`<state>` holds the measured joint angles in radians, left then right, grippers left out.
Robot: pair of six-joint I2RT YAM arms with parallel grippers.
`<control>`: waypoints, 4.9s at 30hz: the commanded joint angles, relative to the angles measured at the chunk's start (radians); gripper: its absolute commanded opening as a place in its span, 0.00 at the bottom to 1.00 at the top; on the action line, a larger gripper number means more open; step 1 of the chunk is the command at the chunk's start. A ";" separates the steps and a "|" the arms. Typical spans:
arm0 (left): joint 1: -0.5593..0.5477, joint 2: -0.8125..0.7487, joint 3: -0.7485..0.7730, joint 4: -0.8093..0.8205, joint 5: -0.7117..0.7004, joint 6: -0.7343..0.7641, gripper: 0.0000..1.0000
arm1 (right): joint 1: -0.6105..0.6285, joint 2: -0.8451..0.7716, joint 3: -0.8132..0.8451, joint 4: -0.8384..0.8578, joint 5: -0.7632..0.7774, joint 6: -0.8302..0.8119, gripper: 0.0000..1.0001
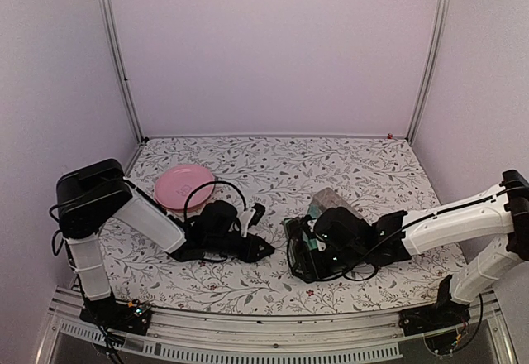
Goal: Organize the sunglasses
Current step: Open the case with the sunglasses at the center of the board, then adjust the sunglasses in the sunglasses case.
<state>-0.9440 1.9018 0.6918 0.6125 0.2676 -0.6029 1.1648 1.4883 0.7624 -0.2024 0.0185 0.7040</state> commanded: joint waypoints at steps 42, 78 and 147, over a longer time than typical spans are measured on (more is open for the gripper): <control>0.079 -0.071 0.034 -0.056 -0.004 0.058 0.21 | 0.022 0.199 0.271 -0.265 0.244 -0.110 0.54; 0.078 -0.067 0.015 -0.040 -0.001 0.049 0.21 | 0.023 0.242 0.310 -0.352 0.351 -0.076 0.65; 0.080 -0.043 -0.008 0.005 0.029 0.029 0.20 | 0.067 0.387 0.431 -0.492 0.451 -0.068 0.71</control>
<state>-0.8776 1.8568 0.7033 0.5869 0.2840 -0.5697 1.2243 1.8713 1.1728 -0.7029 0.4908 0.6361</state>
